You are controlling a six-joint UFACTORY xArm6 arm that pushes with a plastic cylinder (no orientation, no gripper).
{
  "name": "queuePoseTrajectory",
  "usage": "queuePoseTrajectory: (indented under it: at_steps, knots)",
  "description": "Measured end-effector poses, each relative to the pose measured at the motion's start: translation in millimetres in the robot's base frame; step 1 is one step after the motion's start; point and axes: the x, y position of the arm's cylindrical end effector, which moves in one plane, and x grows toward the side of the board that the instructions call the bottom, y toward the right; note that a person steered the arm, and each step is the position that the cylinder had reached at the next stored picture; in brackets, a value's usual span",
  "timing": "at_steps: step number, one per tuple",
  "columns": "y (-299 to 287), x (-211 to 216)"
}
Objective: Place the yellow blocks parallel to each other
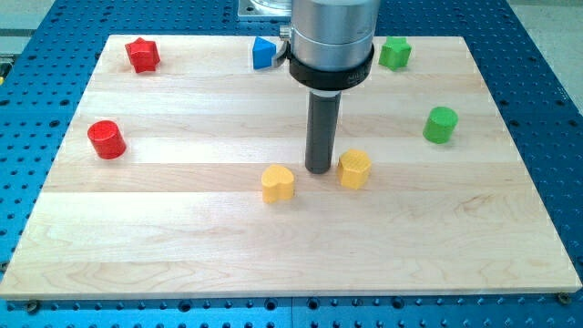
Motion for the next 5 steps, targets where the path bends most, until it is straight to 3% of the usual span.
queuePoseTrajectory:
  at_steps: [1,2,3,5]
  knots:
    - [56,17]
    - [73,32]
    - [42,18]
    - [46,0]
